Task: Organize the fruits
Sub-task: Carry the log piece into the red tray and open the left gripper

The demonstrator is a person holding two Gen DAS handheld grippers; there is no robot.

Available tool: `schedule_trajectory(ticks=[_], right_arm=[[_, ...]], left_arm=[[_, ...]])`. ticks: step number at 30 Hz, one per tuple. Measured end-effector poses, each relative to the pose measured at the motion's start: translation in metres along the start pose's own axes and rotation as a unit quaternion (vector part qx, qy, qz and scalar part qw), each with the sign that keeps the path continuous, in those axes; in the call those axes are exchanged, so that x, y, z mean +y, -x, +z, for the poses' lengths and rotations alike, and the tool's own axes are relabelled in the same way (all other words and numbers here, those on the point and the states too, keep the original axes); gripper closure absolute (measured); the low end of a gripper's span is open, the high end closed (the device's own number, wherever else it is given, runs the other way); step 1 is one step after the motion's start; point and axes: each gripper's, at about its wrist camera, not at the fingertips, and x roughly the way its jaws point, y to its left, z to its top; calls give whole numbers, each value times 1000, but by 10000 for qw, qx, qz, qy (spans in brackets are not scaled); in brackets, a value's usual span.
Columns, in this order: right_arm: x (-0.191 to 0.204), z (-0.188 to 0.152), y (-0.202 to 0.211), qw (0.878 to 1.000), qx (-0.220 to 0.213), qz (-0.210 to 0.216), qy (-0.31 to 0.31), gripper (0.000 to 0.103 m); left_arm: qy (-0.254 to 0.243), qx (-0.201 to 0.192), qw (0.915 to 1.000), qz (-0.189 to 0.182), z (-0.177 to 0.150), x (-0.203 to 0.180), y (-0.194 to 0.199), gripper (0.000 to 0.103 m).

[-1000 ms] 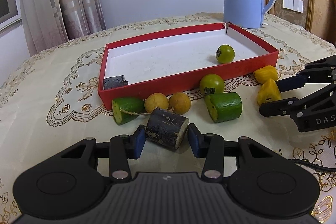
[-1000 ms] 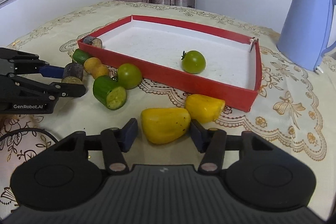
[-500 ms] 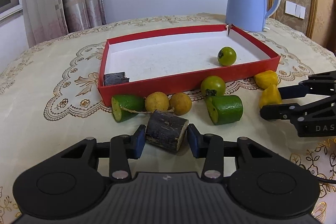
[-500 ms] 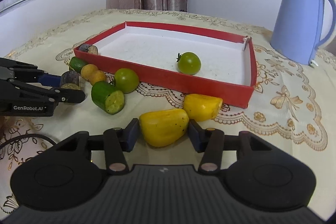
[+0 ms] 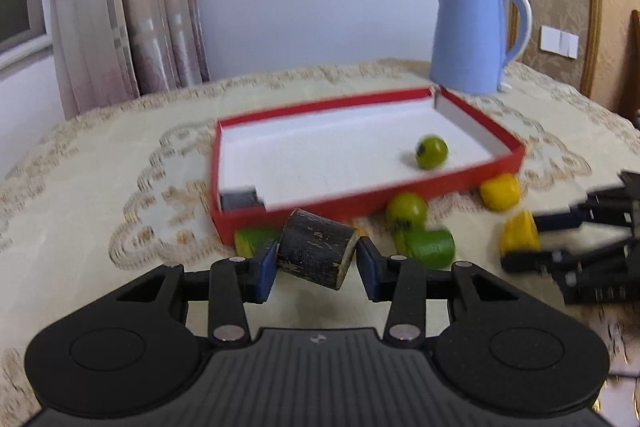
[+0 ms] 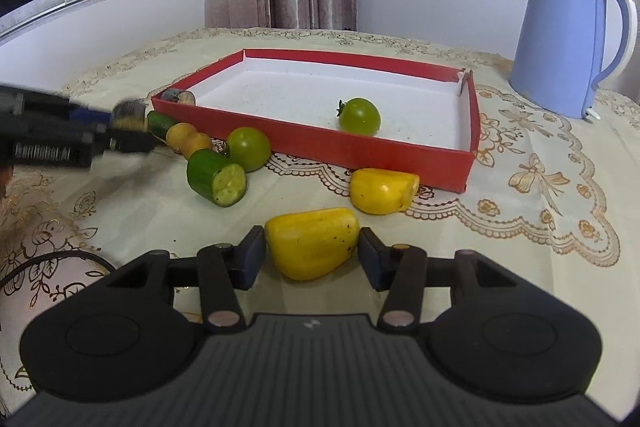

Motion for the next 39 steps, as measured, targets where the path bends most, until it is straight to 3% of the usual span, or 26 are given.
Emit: schedule_trajectory(ticks=[10,21,30,39], right_arm=[[-6,9,14,9987,-420,-156,-242,55],[-11,53,20,9922,-1128,-355,-404,55],[-10,40,18,9924,-1051,-299,-558,55],[-8,40,20,9926,-1053,-253,-543,55]], left_arm=[[72,132,9977,655,57,-6,-67,62],[297,382,9951,866,67,-3,-100,62],[227,480,9929,1060,76,-2,-114,62],[27,747,9894,1246,92,-6,-153,62]])
